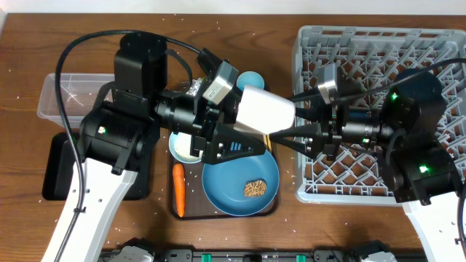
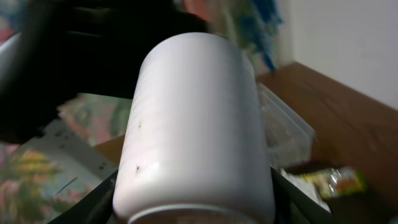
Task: Sort waste into correct bins and load items into the dishwasher rack
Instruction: 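Place pink cup upside down in the rack's right side with right gripper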
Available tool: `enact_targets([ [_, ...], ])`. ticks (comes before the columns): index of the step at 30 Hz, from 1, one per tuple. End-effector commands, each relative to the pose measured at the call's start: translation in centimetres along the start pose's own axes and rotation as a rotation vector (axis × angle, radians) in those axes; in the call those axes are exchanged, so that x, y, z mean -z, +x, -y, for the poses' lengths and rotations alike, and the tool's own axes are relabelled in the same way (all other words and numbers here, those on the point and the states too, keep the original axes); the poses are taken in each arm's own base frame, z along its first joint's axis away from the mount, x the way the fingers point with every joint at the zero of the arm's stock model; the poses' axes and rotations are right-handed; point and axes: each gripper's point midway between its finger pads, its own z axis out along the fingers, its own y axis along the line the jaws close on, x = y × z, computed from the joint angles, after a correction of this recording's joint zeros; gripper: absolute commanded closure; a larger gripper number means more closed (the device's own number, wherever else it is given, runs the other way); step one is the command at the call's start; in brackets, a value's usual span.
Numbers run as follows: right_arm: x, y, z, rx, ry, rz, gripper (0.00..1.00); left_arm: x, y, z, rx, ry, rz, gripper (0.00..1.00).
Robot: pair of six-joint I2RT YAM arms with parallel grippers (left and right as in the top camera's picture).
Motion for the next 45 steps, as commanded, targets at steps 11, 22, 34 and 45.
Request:
enact_targets([
  [11,12.9,6.6,12.8,-0.46,0.901,-0.053,0.66,1.8,-1.0,-0.8,-0.01,-0.061,0.034,0.26],
  [22,28.4,14.6,12.6,-0.916,1.506,-0.035,0.67,2.3,-1.1,-1.1,-0.002,-0.077,0.042,0.26],
  [34,37.8,20.3,12.9,-1.325,1.7,0.179,0.67,2.3,-1.0,-1.1,0.003,-0.077,0.041,0.25],
  [45,36.7,23.0,17.1,-1.512,1.5,0.225,0.64,2.3,-1.0,-1.1,0.007,-0.077,0.041,0.26],
])
